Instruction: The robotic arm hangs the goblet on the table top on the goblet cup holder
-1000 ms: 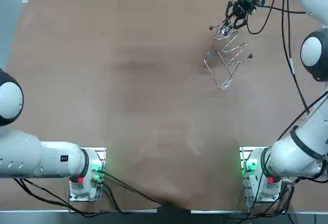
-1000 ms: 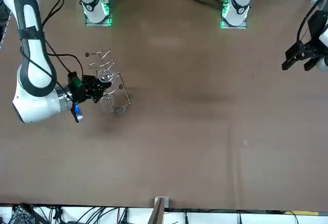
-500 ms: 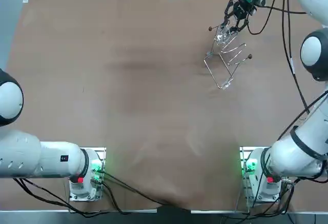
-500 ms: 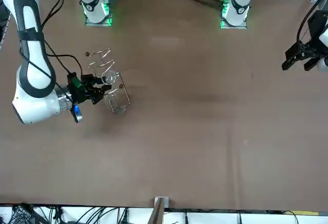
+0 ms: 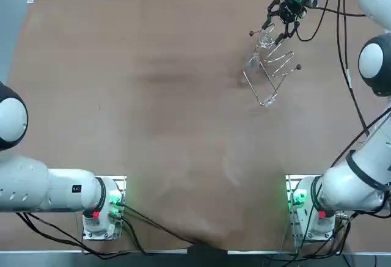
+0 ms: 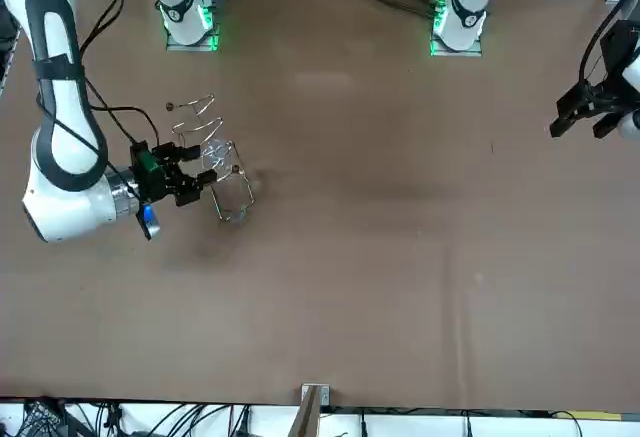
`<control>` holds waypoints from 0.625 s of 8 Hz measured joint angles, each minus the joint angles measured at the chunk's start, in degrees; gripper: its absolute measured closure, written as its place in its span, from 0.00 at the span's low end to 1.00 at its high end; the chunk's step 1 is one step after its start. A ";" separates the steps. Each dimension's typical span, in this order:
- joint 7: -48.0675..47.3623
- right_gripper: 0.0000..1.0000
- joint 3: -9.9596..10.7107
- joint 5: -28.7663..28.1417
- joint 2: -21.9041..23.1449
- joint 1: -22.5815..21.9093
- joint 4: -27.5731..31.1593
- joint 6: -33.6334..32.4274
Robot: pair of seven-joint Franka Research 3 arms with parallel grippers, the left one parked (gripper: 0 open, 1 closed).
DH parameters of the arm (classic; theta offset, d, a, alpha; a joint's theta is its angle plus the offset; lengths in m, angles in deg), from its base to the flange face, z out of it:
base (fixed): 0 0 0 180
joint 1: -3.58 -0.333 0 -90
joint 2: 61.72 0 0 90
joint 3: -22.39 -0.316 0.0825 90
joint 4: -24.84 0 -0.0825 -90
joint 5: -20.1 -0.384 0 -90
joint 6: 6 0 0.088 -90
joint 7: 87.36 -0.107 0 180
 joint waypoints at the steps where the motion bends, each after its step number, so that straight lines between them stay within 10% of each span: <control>1: 0.14 0.00 0.13 0.00 0.01 0.72 -0.36 0.02; 5: 1.11 0.00 0.21 0.41 0.44 3.38 -9.43 0.17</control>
